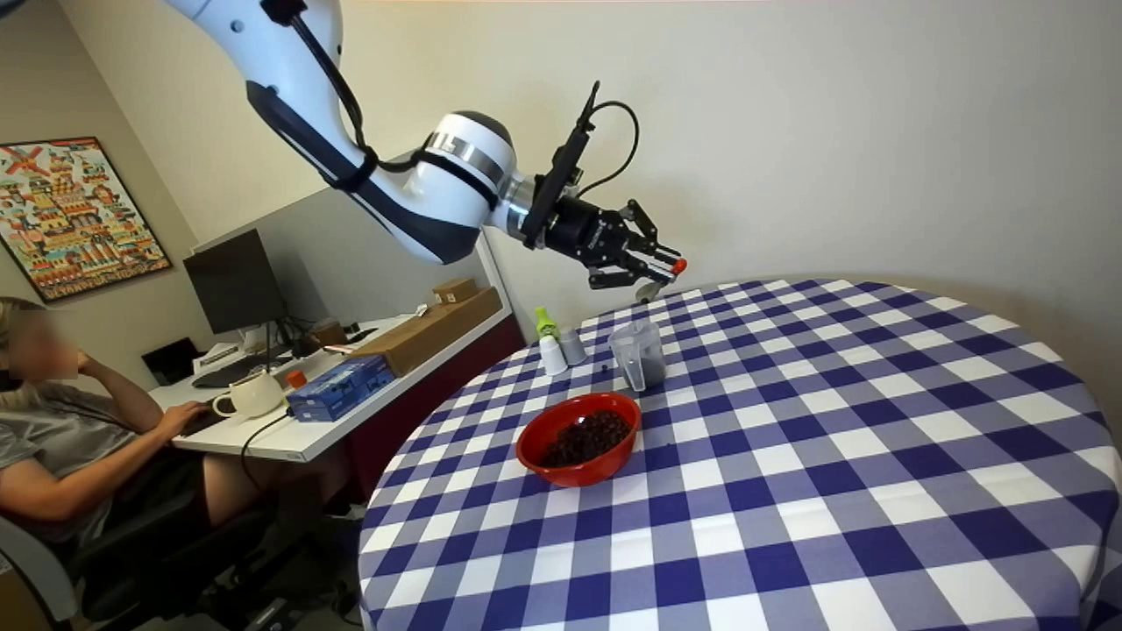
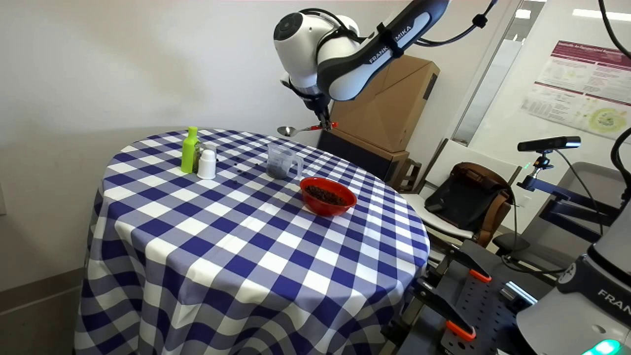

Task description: Transfer a spoonful of contents from the orange bowl to the transparent jar

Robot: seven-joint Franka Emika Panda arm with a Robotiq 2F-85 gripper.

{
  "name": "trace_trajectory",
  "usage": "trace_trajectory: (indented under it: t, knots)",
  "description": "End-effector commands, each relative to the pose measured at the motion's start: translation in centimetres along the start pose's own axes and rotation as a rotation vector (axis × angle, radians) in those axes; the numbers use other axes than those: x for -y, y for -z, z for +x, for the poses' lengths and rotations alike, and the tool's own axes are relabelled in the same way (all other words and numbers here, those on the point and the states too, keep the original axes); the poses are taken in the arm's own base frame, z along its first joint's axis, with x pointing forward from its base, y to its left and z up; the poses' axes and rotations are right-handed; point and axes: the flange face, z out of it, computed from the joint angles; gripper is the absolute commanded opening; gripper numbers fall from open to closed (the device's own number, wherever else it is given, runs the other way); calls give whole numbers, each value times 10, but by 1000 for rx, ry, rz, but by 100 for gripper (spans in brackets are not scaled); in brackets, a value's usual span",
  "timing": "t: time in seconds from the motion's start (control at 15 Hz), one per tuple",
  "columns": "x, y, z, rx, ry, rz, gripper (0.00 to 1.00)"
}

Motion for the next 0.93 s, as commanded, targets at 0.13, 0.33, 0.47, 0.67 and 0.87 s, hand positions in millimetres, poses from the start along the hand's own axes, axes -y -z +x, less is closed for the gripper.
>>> trace_trajectory:
  t: [0.13,0.33,0.47,0.67,0.87]
  knots:
    - [18,3,-19,-21,5,-54,5]
    - [22,5,-22,-27,7,-56,5]
    - [25,6,-24,-29,15,-38,5]
    - [30,9,-29,-36,74,47,5]
    - [45,8,-39,-48,190,187,5]
